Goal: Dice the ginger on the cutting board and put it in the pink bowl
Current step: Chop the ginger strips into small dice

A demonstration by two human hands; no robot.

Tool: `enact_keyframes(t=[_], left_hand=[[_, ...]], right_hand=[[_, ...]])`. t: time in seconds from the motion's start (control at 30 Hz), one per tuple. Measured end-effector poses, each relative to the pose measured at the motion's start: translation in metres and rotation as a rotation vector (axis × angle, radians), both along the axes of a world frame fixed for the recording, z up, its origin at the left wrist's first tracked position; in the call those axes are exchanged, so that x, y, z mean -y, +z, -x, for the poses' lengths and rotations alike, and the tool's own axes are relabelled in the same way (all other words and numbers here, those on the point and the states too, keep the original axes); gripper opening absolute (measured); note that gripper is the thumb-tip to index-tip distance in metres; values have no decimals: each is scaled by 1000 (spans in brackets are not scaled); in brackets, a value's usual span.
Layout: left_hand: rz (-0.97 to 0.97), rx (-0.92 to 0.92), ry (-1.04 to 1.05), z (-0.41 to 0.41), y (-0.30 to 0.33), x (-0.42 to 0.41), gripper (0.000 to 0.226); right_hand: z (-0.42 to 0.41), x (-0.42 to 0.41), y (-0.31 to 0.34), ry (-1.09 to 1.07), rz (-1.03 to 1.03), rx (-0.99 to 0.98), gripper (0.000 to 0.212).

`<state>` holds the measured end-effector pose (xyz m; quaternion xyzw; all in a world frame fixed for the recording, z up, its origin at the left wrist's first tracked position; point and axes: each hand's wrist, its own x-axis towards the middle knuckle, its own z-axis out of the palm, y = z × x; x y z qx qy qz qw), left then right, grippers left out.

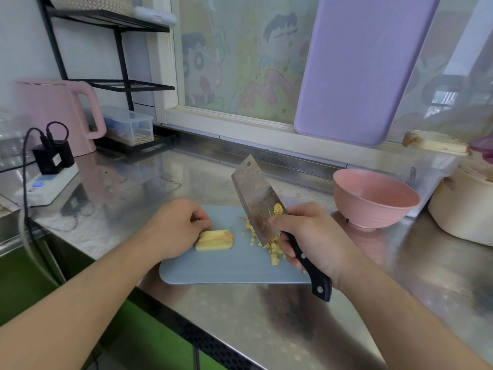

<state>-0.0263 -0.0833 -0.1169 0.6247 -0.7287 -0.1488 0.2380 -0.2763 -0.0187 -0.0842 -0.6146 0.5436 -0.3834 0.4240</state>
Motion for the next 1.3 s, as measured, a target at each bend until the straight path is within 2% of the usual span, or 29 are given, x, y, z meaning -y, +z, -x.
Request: enact_keyframes(t=[0.33, 0.7, 0.77, 0.87, 0.93, 1.2, 1.3], left_hand=[[-34, -15, -107, -7, 4, -3, 14], [-78, 288, -132, 2, 12, 5, 22], [-66, 232, -110, 0, 12, 5, 21], [8, 11, -105, -3, 17, -2, 16], [24, -57, -151, -2, 19, -11, 14], [143, 90, -242, 0, 14, -32, 13], [191, 93, -249, -1, 11, -33, 15]], right_hand=[[0, 0, -1, -4, -6, -4, 35], [1, 1, -1, -13, -21, 2, 38], [1, 0, 1, -12, -11, 3, 35], [1, -1, 3, -16, 2, 9, 36], [1, -2, 4, -19, 6, 12, 38], [-3, -5, 4, -8, -5, -25, 34], [-5, -7, 6, 0, -7, -37, 34]])
